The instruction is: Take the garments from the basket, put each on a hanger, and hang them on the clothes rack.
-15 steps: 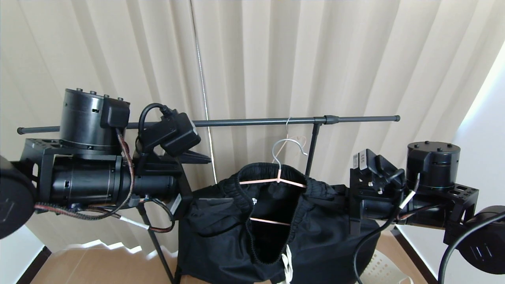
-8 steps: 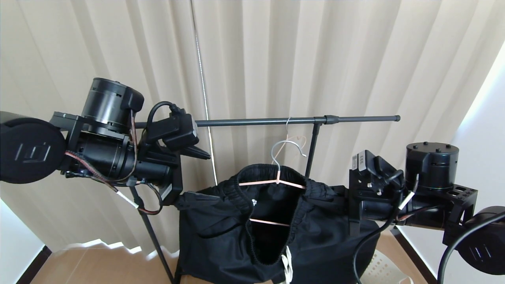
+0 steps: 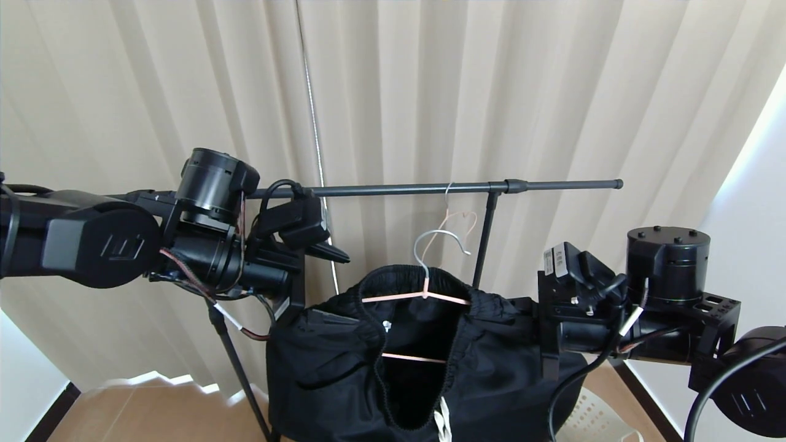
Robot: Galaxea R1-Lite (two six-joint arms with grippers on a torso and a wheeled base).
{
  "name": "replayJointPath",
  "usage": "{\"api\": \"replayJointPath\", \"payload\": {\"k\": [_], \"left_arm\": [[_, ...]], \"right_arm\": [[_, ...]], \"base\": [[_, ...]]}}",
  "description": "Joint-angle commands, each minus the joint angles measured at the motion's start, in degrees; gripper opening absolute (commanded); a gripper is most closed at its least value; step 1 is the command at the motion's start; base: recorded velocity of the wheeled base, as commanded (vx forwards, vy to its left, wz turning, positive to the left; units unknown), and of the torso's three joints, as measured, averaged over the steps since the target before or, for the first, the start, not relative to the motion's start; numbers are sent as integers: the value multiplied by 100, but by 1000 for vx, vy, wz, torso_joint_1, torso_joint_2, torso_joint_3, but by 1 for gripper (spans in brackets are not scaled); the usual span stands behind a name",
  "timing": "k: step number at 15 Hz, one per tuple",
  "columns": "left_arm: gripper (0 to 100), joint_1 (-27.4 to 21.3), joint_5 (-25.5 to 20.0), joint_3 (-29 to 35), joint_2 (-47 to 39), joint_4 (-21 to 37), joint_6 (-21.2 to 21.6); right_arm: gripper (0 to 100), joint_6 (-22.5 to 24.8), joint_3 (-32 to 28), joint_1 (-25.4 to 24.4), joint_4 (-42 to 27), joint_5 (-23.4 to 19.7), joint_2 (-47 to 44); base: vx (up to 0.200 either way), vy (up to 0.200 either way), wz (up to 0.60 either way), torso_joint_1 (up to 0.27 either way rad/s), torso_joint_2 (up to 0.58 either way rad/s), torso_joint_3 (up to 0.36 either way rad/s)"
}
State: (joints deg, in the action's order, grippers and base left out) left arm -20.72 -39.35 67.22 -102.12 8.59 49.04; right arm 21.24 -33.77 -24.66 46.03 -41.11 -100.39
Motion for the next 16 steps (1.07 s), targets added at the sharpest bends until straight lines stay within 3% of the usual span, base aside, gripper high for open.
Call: {"api": "replayJointPath", "payload": {"k": [1,12,16], "left_arm": [[100,-63,-125,11,-98,2,-9],[100,-389,-161,-16,-238,11,-114],[100,-485,-152,-16,-194,2,-475]], "right_arm": [[0,3,11,-30,2,-29,28],[0,12,90,-48,2,-284,389],[0,12,98,-48,2,-293,433]], "base": [[0,0,0,0,0,0],[0,0,0,0,0,0],[0,0,0,0,0,0]]}}
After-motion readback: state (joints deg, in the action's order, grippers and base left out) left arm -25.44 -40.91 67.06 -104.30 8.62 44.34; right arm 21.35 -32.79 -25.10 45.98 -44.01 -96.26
